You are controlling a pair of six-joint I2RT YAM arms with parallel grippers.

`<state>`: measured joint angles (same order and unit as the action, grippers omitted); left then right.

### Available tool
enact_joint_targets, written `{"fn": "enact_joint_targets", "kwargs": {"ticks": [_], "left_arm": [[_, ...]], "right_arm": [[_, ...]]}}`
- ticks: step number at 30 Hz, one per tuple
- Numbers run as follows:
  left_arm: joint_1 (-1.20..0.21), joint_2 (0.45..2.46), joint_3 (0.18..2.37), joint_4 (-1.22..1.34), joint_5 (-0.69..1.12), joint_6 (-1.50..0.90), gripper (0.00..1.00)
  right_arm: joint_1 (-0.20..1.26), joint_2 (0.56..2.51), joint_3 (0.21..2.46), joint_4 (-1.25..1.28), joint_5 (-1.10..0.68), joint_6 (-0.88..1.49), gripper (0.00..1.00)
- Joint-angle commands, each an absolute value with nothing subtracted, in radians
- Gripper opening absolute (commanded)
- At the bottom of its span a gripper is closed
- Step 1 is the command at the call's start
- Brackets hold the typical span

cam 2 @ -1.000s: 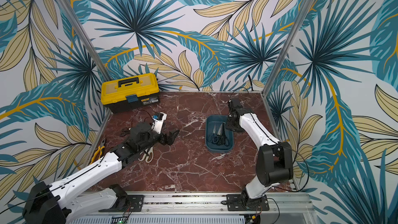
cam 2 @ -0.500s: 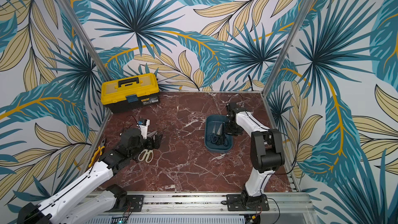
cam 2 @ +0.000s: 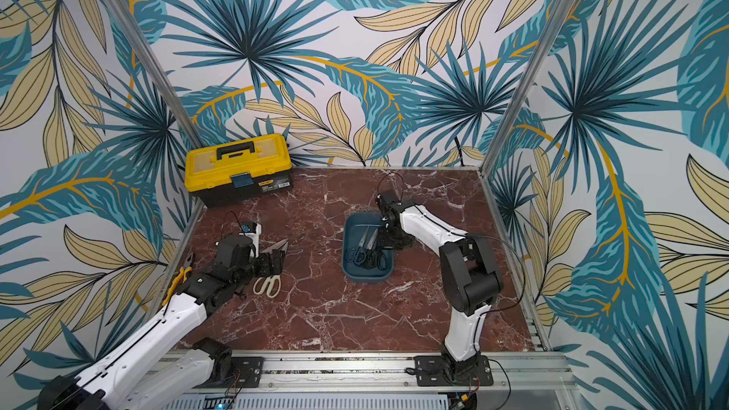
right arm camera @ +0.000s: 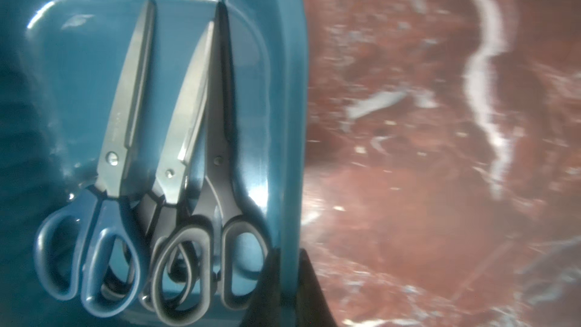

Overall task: Put the scissors into the storage box
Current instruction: Move the storage box to the center of the board, then pick up the scissors from the center of the board.

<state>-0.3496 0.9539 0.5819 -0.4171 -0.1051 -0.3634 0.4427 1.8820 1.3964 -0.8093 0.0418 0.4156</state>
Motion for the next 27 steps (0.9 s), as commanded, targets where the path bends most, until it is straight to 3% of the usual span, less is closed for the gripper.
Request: {"fn": "enact_joint_targets", "kwargs": {"ticks": [1,6,10,13,16,27], "left_arm": [[-0.34,1.017,0.635,-0.53,-0.137,-0.379,0.95],[-0.341,1.169,0.763,-0.754,-0.192,-0.403,0.91],[-0.341,1.317,0.883,-0.921,-0.203,-0.376,0.8],[-0.34,1.384,0.902,-0.915,-0.165,-0.35,0.71],[-0.34,1.425,0.903,-0.899,-0.124,-0.35,0.69],[-0.339,1.532,0.883,-0.795,-0.067,-0.313,0.66]], "right_arm": [[0.477,1.937,1.426,-0.81,0.007,0.486,0.03],[0.485,1.953,1.451,-0.816,-0.02,0.528,0.03],[0.486,1.949,1.443,-0.816,-0.028,0.538,0.05],[0.488,1.94,1.438,-0.816,-0.022,0.535,0.14],[0.488,1.909,1.436,-0.818,-0.007,0.527,0.27],[0.489,1.695,1.482,-0.888,0.163,0.474,0.41]]}}
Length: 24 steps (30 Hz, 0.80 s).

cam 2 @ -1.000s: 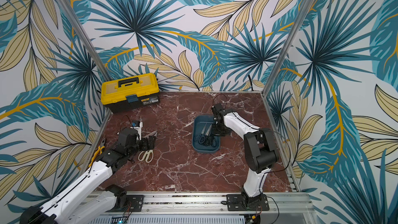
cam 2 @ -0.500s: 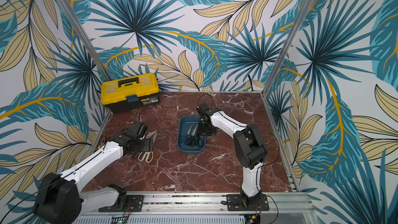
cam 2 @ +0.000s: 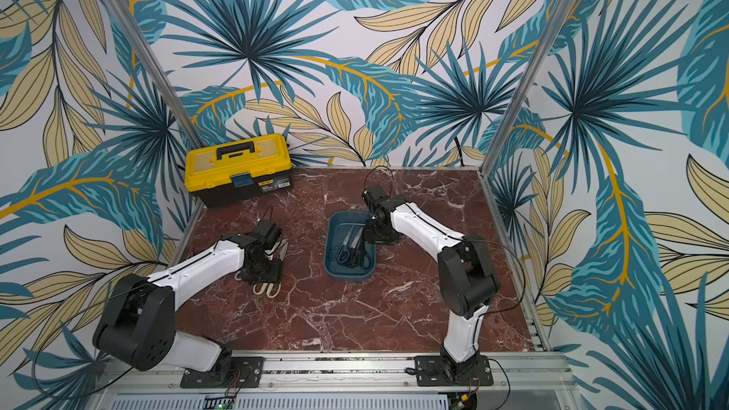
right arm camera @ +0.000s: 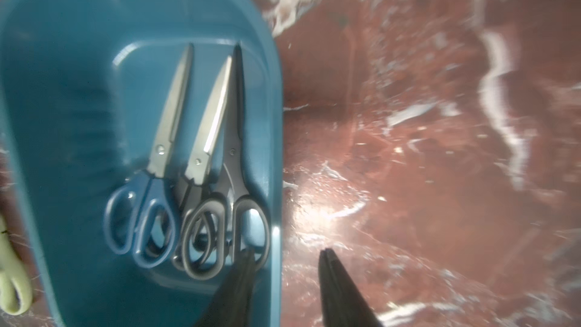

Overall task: Put the scissors into the storage box
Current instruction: Pick up the scissors from the center of the board.

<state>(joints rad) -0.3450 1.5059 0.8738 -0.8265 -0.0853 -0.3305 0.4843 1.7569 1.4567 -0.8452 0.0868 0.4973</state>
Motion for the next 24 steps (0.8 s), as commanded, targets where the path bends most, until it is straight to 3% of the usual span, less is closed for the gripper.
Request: {"fn": "enact_joint_targets", "kwargs": {"ticks": [1,16,19,24], "left_arm": [[-0.338,1.546,0.882,-0.796,-0.073,-0.314,0.65],[-0.329,1.596,0.864,-0.732,-0.037,-0.311,0.6],[-0.328,1.555,0.865,-0.738,-0.032,-0.308,0.69],[-0.328,1.497,0.867,-0.755,-0.034,-0.302,0.71]], "right_arm": [[0.488,1.67,1.481,-0.888,0.181,0.471,0.42],[0.473,1.507,1.455,-0.89,0.325,0.404,0.48],[0.472,1.493,1.456,-0.89,0.333,0.402,0.5],[0.473,1.483,1.463,-0.895,0.326,0.41,0.51]]}}
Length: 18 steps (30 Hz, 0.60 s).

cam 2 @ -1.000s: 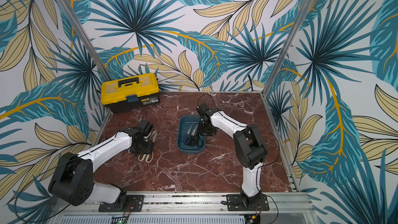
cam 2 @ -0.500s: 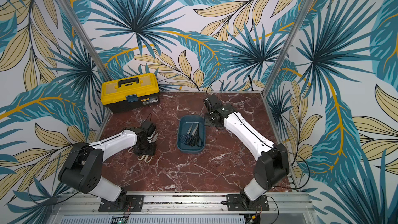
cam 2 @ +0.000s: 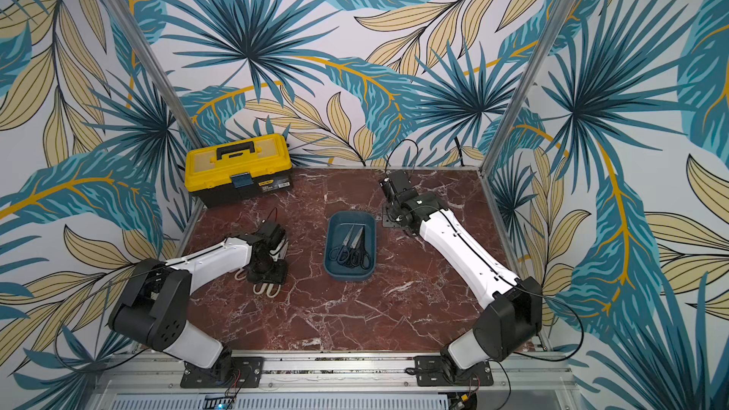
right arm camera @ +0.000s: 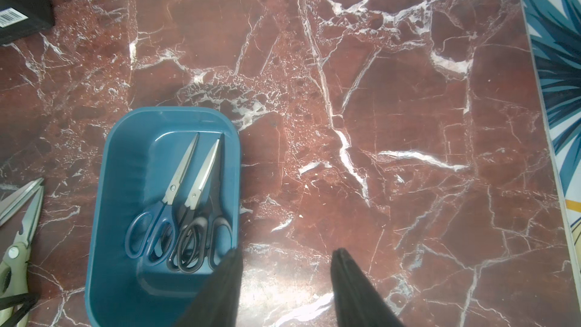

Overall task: Put the scissors into the storage box
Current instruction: Pick up the scissors from the center of the board.

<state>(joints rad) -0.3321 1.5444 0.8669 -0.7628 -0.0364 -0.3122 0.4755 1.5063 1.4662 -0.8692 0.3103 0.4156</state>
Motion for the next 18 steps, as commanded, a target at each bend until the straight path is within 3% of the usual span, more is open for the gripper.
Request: {"fn": "enact_joint_targets", "kwargs": {"ticks": [1,18], "left_arm": [[-0.328,1.489,0.865,-0.758,-0.034,-0.301,0.71],[-0.316,1.494,0.845,-0.783,-0.058,-0.3,0.59]], "right_arm": [[0.473,1.482,1.463,-0.896,0.325,0.412,0.51],[0.474,1.46,1.443,-0.914,0.363,0.401,0.52]]}}
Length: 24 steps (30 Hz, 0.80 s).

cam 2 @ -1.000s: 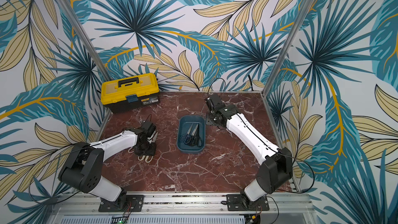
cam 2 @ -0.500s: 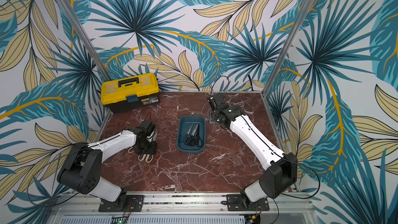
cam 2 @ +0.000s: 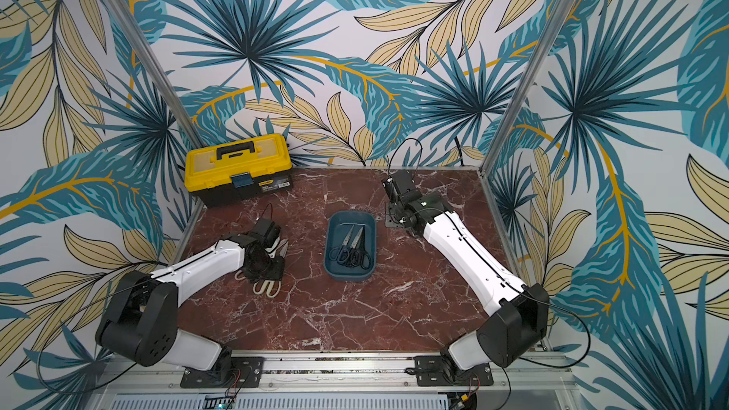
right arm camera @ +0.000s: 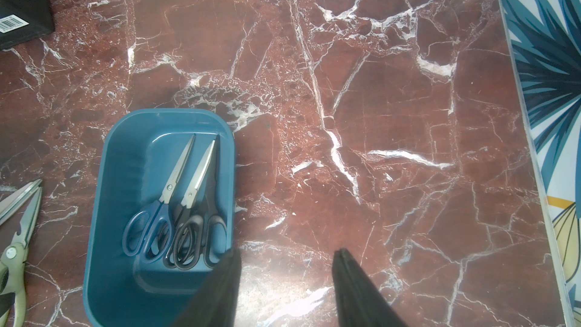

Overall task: Put the scissors into the storage box
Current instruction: Pick up the scissors from the center of the board.

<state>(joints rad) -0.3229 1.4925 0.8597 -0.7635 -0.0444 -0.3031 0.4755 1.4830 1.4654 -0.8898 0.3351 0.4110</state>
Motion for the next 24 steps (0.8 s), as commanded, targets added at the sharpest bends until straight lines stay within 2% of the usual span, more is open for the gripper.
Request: {"fn": "enact_joint_targets", "kwargs": {"ticks": [1,5,8,11,15,19,22,24], "left_arm": [[-0.316,1.494,0.845,-0.781,-0.048,-0.302,0.59],[-0.314,1.508,0.846,-0.784,-0.074,-0.312,0.58],[-0.314,1.521,0.844,-0.776,-0.067,-0.311,0.51],[-0.313,1.541,0.847,-0.782,-0.061,-0.314,0.48],[-0.313,1.542,0.842,-0.783,-0.06,-0.329,0.48],[-0.314,1.56,0.844,-0.787,-0.056,-0.337,0.49],[-0.313,1.56,0.844,-0.794,-0.053,-0.344,0.41],[-0.314,1.539,0.837,-0.793,-0.059,-0.352,0.42]], "right_arm": [[0.472,1.459,1.441,-0.914,0.366,0.399,0.52],[0.474,1.459,1.433,-0.914,0.364,0.4,0.52],[0.473,1.466,1.426,-0.914,0.36,0.403,0.52],[0.473,1.476,1.419,-0.914,0.345,0.412,0.52],[0.475,1.492,1.408,-0.906,0.294,0.432,0.52],[0.506,1.502,1.364,-0.844,0.189,0.388,0.52],[0.541,1.498,1.311,-0.759,0.027,0.329,0.52],[0.568,1.492,1.284,-0.719,-0.026,0.312,0.52]]}}
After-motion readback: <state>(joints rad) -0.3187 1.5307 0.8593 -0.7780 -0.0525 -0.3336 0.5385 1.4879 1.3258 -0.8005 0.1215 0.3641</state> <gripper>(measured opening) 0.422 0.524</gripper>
